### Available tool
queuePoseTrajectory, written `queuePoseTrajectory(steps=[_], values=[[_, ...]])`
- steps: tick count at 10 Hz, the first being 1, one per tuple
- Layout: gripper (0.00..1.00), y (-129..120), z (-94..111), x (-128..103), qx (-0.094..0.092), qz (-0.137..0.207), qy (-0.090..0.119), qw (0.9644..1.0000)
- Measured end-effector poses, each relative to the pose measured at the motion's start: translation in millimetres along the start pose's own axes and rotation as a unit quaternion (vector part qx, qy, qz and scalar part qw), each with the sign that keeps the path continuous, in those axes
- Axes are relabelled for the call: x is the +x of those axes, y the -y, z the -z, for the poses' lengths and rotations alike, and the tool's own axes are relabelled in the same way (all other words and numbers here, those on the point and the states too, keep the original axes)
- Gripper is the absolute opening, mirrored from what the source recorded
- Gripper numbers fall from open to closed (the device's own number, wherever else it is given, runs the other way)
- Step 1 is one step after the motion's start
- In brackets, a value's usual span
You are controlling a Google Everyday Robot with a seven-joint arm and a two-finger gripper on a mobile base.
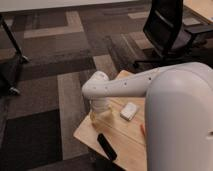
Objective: Push the eraser across the table
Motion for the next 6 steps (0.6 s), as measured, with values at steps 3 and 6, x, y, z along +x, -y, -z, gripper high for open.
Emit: queuePoseTrajectory(steps=[3,6], values=[[0.65,28,31,13,0.019,-0.055,0.01,0.9983],[0.65,45,42,68,0.02,-0.128,-0.003,0.9916]])
